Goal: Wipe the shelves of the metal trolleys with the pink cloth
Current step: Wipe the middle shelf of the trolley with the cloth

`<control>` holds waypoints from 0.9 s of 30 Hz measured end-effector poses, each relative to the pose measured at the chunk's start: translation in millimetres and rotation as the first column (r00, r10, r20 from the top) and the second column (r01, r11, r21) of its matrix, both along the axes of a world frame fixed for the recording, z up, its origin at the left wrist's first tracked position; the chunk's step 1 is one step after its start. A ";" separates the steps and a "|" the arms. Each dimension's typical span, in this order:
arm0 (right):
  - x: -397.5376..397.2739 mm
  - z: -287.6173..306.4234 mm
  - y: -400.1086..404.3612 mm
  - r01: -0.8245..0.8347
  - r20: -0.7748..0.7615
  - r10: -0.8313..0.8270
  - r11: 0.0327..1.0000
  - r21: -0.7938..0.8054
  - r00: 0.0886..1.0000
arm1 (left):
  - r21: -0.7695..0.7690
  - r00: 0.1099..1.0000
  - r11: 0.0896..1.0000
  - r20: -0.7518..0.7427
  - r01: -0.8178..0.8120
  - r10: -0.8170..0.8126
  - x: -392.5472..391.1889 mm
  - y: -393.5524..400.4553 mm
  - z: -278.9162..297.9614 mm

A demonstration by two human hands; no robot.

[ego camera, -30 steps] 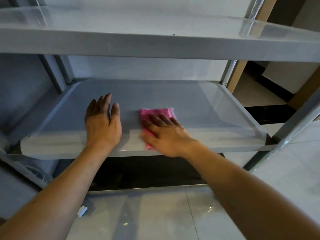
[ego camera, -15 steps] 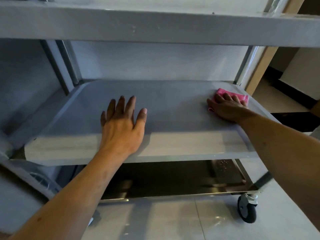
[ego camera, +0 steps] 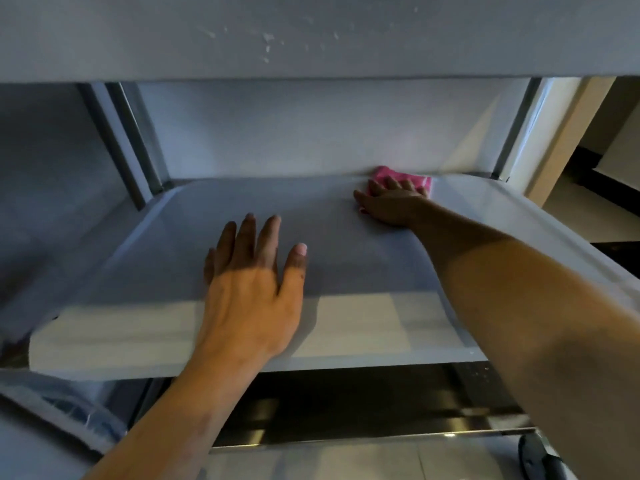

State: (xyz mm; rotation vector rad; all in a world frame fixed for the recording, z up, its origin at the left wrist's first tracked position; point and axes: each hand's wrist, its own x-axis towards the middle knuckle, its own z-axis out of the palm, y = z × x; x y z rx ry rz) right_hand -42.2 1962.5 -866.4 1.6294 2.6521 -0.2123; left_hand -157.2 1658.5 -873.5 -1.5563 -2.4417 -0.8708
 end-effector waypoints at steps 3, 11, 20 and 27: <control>-50.1 0.1 -36.2 -0.133 -0.027 0.133 0.991 0.022 0.991 | 0.072 1.000 0.997 0.021 0.007 -0.008 1.7 -4.1 3.4; -92.5 16.5 -189.4 -0.581 -0.036 0.580 0.814 -0.004 0.814 | 0.396 0.982 0.916 0.189 -0.060 -0.017 1.5 -12.6 5.4; -35.5 23.0 -248.9 -0.584 -0.006 0.585 0.808 -0.084 0.811 | 0.490 0.995 0.871 0.101 -0.030 -0.023 2.3 -14.9 2.7; 50.9 15.5 -202.9 -0.334 -0.121 0.330 0.942 -0.013 0.936 | 0.425 0.975 0.892 0.214 -0.155 0.068 -1.7 -16.5 7.1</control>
